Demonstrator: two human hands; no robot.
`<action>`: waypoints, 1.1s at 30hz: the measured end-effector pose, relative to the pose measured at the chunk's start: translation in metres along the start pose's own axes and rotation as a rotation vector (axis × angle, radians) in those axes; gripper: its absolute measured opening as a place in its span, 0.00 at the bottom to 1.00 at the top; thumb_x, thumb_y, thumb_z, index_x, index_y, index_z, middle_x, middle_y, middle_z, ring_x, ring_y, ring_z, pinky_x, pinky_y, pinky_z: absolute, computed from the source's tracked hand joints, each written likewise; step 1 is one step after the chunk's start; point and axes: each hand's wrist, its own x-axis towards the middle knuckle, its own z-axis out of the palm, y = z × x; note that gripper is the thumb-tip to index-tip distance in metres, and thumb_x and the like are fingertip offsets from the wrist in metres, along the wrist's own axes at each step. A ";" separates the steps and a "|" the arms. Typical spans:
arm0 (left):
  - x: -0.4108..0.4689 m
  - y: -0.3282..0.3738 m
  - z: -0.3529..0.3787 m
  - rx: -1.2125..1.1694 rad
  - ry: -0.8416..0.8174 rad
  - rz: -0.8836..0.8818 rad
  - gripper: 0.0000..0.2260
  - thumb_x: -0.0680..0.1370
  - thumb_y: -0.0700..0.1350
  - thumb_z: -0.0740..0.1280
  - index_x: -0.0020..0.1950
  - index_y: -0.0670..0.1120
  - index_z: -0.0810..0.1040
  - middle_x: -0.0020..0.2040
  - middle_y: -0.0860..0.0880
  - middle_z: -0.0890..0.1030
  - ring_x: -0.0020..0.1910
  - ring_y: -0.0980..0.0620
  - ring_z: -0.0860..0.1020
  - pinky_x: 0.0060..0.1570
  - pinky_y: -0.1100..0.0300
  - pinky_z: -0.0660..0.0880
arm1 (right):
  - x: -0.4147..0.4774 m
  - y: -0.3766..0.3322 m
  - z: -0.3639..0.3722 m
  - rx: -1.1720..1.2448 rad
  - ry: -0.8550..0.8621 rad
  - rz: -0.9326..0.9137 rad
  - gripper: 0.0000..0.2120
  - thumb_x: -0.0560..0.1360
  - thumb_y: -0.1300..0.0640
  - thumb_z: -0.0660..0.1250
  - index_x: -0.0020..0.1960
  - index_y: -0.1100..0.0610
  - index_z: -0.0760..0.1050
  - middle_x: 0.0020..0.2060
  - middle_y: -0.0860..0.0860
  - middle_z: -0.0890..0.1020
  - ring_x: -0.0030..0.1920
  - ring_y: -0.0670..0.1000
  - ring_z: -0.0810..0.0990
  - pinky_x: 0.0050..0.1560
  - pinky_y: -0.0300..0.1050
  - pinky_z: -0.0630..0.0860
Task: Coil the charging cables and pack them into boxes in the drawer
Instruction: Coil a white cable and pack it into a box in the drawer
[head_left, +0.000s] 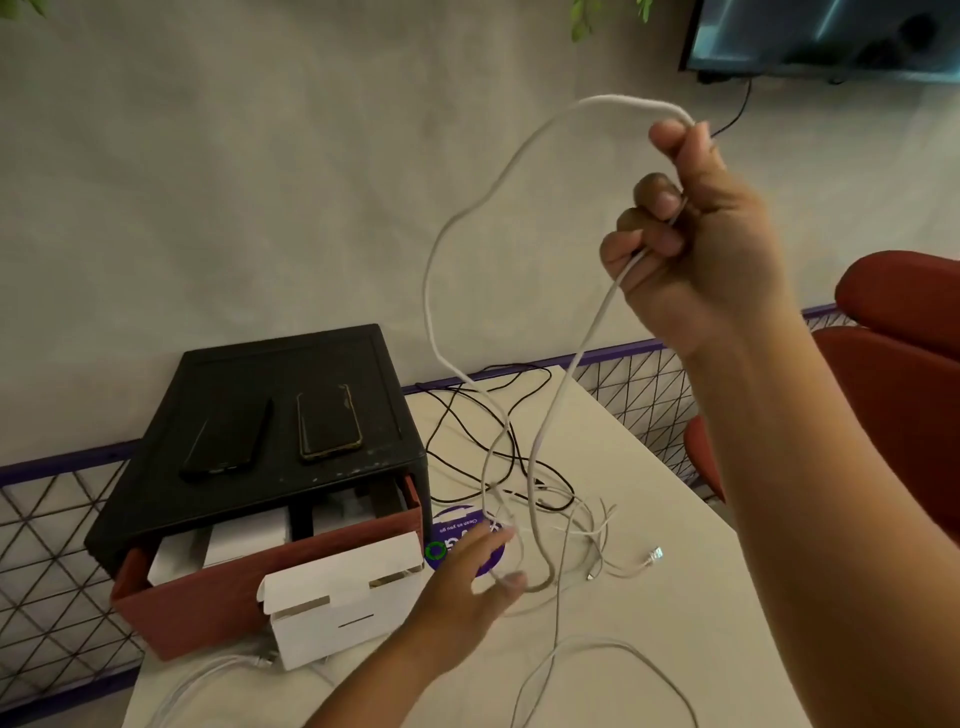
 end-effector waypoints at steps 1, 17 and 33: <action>0.004 0.011 -0.003 -0.055 -0.009 0.033 0.15 0.75 0.61 0.62 0.60 0.70 0.64 0.74 0.59 0.57 0.72 0.56 0.58 0.68 0.58 0.61 | -0.001 0.003 0.001 0.013 -0.013 0.017 0.13 0.81 0.52 0.53 0.44 0.54 0.73 0.22 0.46 0.67 0.21 0.42 0.60 0.28 0.33 0.63; -0.021 0.121 -0.106 -0.666 0.402 0.358 0.21 0.79 0.33 0.55 0.62 0.57 0.72 0.63 0.58 0.74 0.58 0.53 0.78 0.57 0.57 0.75 | -0.013 0.022 -0.102 -0.332 0.610 0.008 0.11 0.80 0.55 0.58 0.43 0.55 0.76 0.23 0.46 0.67 0.22 0.42 0.61 0.24 0.35 0.60; -0.034 0.126 -0.116 -0.704 0.352 0.341 0.25 0.77 0.29 0.56 0.65 0.55 0.71 0.64 0.57 0.74 0.42 0.56 0.82 0.38 0.67 0.78 | -0.065 0.170 -0.169 -1.207 0.452 0.574 0.26 0.75 0.56 0.66 0.71 0.55 0.63 0.67 0.60 0.67 0.63 0.59 0.71 0.61 0.50 0.69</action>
